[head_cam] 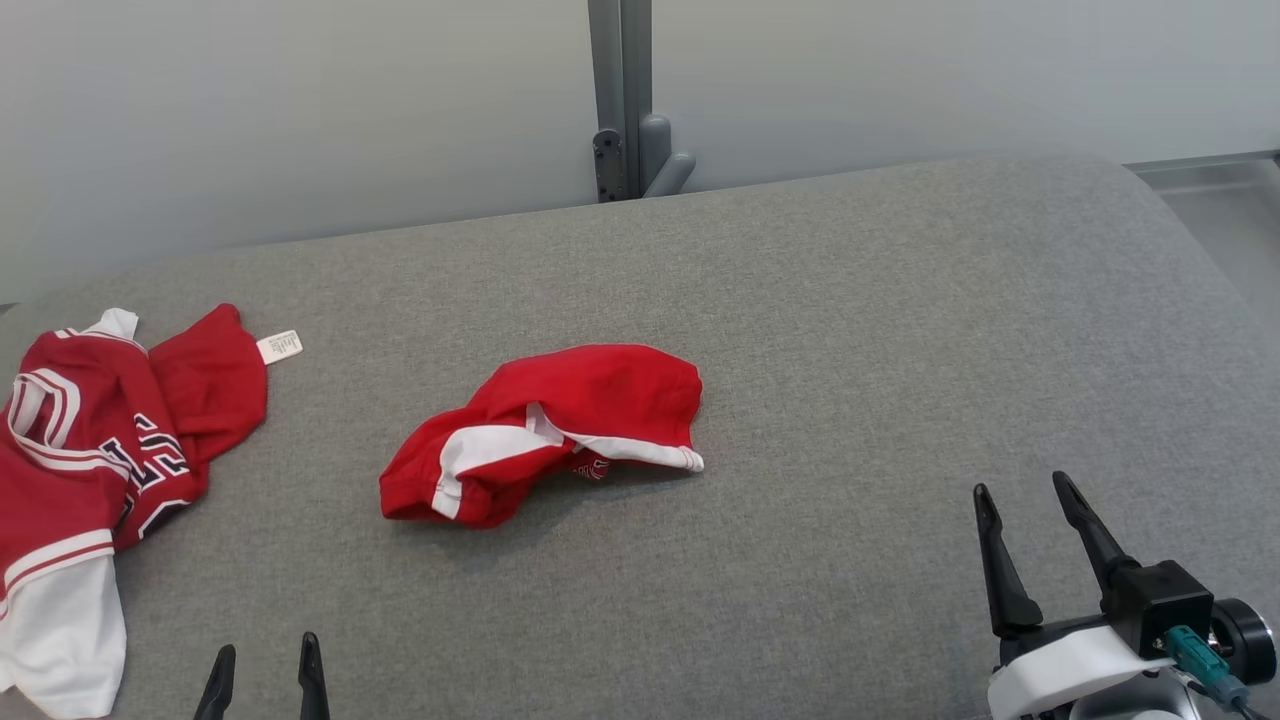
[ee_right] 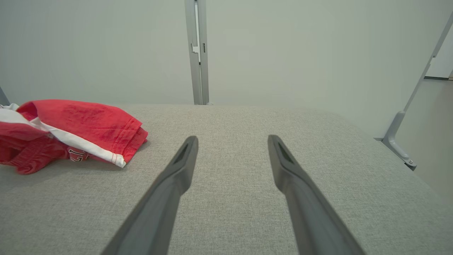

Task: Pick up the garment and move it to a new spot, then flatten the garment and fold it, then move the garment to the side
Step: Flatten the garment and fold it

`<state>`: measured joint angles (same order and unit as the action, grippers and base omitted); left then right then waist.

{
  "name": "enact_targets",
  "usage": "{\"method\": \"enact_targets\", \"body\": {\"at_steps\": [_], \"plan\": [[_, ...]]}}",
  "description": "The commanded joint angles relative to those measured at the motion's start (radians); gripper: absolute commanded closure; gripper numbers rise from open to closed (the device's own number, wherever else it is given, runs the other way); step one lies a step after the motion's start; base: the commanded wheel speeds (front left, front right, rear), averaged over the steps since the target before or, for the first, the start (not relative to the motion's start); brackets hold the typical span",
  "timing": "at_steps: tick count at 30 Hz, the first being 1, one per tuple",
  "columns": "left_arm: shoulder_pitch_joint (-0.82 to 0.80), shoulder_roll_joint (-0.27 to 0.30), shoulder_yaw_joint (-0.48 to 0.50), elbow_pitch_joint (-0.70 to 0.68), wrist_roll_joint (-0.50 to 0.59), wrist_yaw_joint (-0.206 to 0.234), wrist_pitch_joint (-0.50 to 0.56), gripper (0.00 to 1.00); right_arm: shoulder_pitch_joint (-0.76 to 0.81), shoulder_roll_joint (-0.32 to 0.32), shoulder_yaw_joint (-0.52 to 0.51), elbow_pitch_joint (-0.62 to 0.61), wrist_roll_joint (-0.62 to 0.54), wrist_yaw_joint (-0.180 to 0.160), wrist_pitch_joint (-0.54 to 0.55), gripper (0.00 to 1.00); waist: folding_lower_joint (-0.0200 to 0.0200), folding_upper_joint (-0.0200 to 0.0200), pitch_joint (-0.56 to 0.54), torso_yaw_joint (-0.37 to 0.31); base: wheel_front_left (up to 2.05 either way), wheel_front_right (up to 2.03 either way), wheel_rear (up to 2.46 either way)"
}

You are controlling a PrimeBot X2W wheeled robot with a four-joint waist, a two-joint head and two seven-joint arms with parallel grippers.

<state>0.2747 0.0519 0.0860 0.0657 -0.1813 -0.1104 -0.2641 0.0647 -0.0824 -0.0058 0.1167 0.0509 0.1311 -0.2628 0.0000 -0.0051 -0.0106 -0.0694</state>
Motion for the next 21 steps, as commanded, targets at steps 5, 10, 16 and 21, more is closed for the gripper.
{"method": "enact_targets", "body": {"at_steps": [5,10,16,21], "plan": [[-0.016,-0.001,-0.006,0.012,-0.015,-0.004,0.000,0.00,-0.012,-0.008,0.014,-0.001,-0.003,-0.001,-0.003,0.00,0.0000,0.0051,0.005,-0.007,0.00,0.00,0.00],[-0.030,-0.001,-0.025,0.032,-0.051,-0.005,0.000,0.00,-0.028,-0.020,0.058,-0.015,-0.019,-0.001,-0.003,0.00,0.0000,0.0051,0.016,-0.007,0.00,0.00,0.00],[-0.088,0.000,-0.073,0.080,-0.175,-0.011,0.023,0.00,-0.086,-0.075,0.203,0.009,-0.047,-0.001,-0.003,0.00,0.0000,0.0051,0.042,-0.003,0.00,0.00,0.00],[-0.197,0.000,-0.113,0.088,-0.316,0.002,0.140,0.00,-0.203,-0.110,0.330,0.102,-0.050,-0.001,0.019,0.00,0.0000,0.0051,0.110,0.006,0.00,0.00,0.00]]}}
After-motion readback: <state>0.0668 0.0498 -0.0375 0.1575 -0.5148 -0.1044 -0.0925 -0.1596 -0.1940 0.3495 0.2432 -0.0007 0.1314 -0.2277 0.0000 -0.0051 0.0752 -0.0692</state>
